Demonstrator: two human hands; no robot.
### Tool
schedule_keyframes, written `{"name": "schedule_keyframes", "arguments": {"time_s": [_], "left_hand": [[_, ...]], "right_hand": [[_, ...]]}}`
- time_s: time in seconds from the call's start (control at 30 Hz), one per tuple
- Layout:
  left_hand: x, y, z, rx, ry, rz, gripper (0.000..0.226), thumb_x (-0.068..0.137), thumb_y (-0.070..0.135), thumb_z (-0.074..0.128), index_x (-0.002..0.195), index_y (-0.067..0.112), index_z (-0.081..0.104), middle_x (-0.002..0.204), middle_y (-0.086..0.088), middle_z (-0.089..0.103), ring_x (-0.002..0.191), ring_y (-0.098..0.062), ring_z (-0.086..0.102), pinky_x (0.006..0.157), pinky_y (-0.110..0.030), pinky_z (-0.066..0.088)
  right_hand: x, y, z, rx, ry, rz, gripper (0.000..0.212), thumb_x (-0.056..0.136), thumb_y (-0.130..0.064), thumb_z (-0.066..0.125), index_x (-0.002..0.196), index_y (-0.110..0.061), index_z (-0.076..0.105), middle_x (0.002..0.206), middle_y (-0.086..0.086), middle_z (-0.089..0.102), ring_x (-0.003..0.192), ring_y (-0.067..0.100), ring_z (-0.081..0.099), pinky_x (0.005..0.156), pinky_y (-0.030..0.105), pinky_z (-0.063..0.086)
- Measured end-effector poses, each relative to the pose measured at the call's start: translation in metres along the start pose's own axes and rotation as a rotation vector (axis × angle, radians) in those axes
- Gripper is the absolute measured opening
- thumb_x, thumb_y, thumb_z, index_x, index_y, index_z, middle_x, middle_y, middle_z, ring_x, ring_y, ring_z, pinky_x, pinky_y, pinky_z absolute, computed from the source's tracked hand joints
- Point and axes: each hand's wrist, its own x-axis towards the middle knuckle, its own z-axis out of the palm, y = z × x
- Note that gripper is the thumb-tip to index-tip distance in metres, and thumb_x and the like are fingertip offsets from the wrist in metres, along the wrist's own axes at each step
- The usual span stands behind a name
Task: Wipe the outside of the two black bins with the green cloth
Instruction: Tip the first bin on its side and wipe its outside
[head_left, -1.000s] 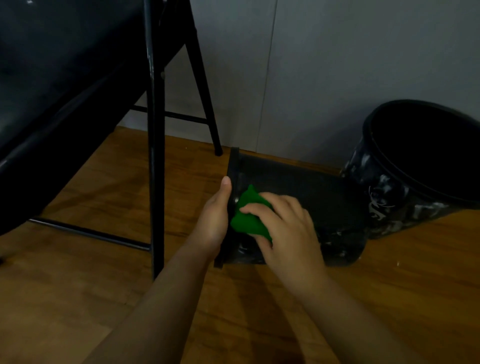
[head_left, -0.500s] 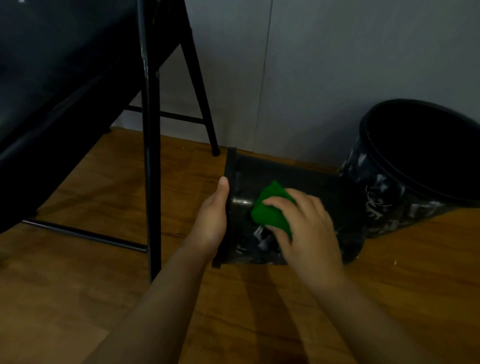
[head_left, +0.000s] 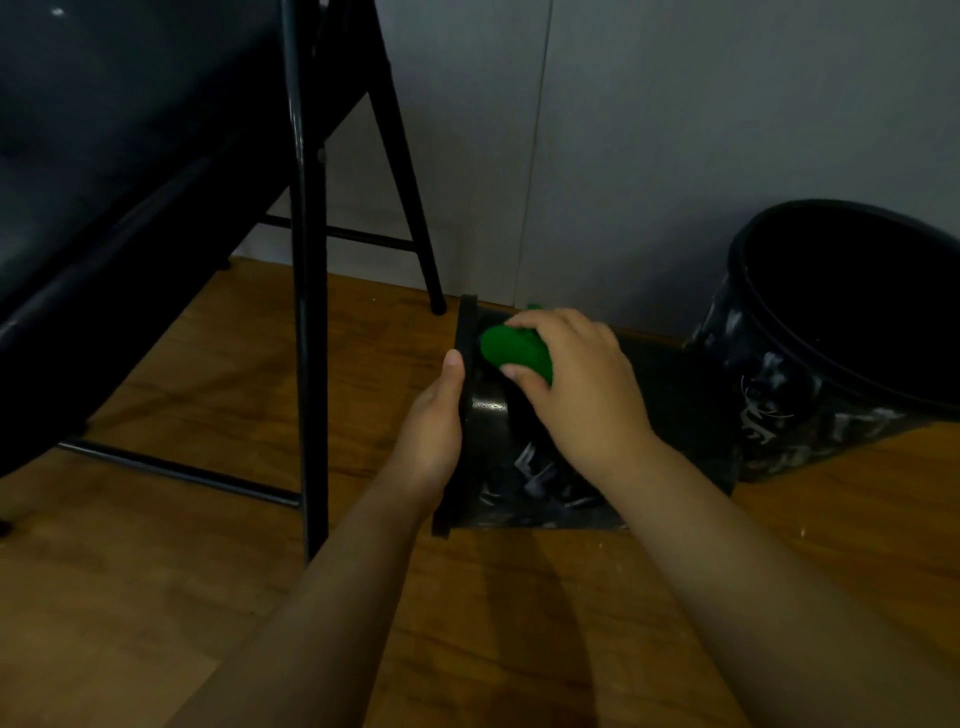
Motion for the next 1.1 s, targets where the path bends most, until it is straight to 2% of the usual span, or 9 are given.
{"name": "schedule_keyframes", "arguments": {"time_s": [0.17,0.3,0.43,0.6,0.67,0.77,0.87,1.03,1.1], "left_hand": [[-0.002,-0.002,-0.001,-0.025,0.012,-0.023,0.048,0.100,0.058,0.028,0.111,0.032,0.067,0.112,-0.001,0.072,0.106,-0.016,0.068,0.092,-0.034,0.052],[-0.007,-0.002,-0.001,-0.007,0.005,-0.005,0.049,0.101,0.055,0.026,0.106,0.029,0.067,0.104,0.003,0.072,0.094,-0.009,0.068,0.074,-0.023,0.051],[-0.009,-0.005,-0.001,0.009,0.006,0.004,0.051,0.101,0.055,0.026,0.111,0.027,0.067,0.105,0.001,0.073,0.095,-0.009,0.070,0.073,-0.022,0.052],[-0.013,-0.006,0.000,-0.006,0.027,0.011,0.053,0.100,0.054,0.026,0.112,0.023,0.068,0.110,-0.005,0.072,0.102,-0.016,0.068,0.085,-0.029,0.052],[-0.014,-0.004,0.000,-0.007,0.020,-0.004,0.053,0.101,0.054,0.027,0.114,0.022,0.068,0.108,-0.004,0.073,0.098,-0.015,0.069,0.080,-0.028,0.053],[-0.015,0.000,0.001,0.000,0.023,-0.026,0.050,0.102,0.053,0.027,0.109,0.025,0.067,0.099,0.002,0.072,0.087,-0.008,0.068,0.068,-0.023,0.049],[-0.014,0.000,0.002,0.023,0.030,-0.012,0.048,0.102,0.054,0.026,0.108,0.028,0.066,0.099,0.004,0.071,0.088,-0.006,0.067,0.068,-0.022,0.047],[-0.012,-0.002,0.001,0.060,0.048,-0.004,0.055,0.101,0.056,0.025,0.111,0.023,0.068,0.099,0.002,0.074,0.091,-0.009,0.070,0.071,-0.024,0.050],[-0.012,-0.002,-0.001,0.081,0.042,0.007,0.052,0.100,0.057,0.025,0.105,0.028,0.069,0.091,0.006,0.076,0.085,-0.005,0.071,0.070,-0.022,0.049]], "right_hand": [[0.009,-0.006,-0.010,0.003,-0.157,-0.097,0.037,0.090,-0.032,0.064,0.124,-0.032,0.049,0.128,-0.007,0.053,0.117,0.018,0.044,0.096,0.045,0.041],[0.001,0.005,-0.024,0.048,-0.296,-0.172,0.034,0.087,-0.029,0.069,0.117,-0.034,0.053,0.125,-0.012,0.054,0.117,0.014,0.043,0.097,0.043,0.041],[-0.001,-0.002,-0.017,-0.013,-0.114,-0.039,0.037,0.088,-0.028,0.067,0.121,-0.033,0.052,0.127,-0.009,0.054,0.117,0.018,0.045,0.096,0.041,0.040],[-0.044,-0.015,-0.005,-0.051,-0.146,-0.160,0.039,0.088,-0.028,0.065,0.123,-0.034,0.051,0.136,-0.010,0.047,0.124,0.016,0.039,0.097,0.037,0.035],[-0.050,-0.002,-0.005,-0.109,-0.086,-0.140,0.040,0.086,-0.029,0.066,0.123,-0.035,0.051,0.135,-0.009,0.048,0.124,0.018,0.041,0.097,0.037,0.037],[-0.051,0.022,-0.008,-0.089,0.096,0.110,0.042,0.086,-0.029,0.065,0.126,-0.031,0.051,0.133,-0.007,0.050,0.122,0.020,0.045,0.099,0.038,0.041],[-0.054,0.023,-0.006,-0.054,0.246,0.317,0.040,0.089,-0.029,0.062,0.127,-0.028,0.050,0.131,-0.004,0.050,0.118,0.023,0.046,0.095,0.040,0.043],[-0.063,0.005,0.005,-0.100,0.055,0.039,0.044,0.087,-0.032,0.066,0.127,-0.034,0.049,0.135,-0.007,0.049,0.123,0.018,0.043,0.098,0.038,0.043],[-0.064,0.017,0.000,-0.124,0.084,0.075,0.044,0.087,-0.032,0.066,0.128,-0.033,0.050,0.135,-0.007,0.049,0.124,0.018,0.043,0.100,0.037,0.043]]}}
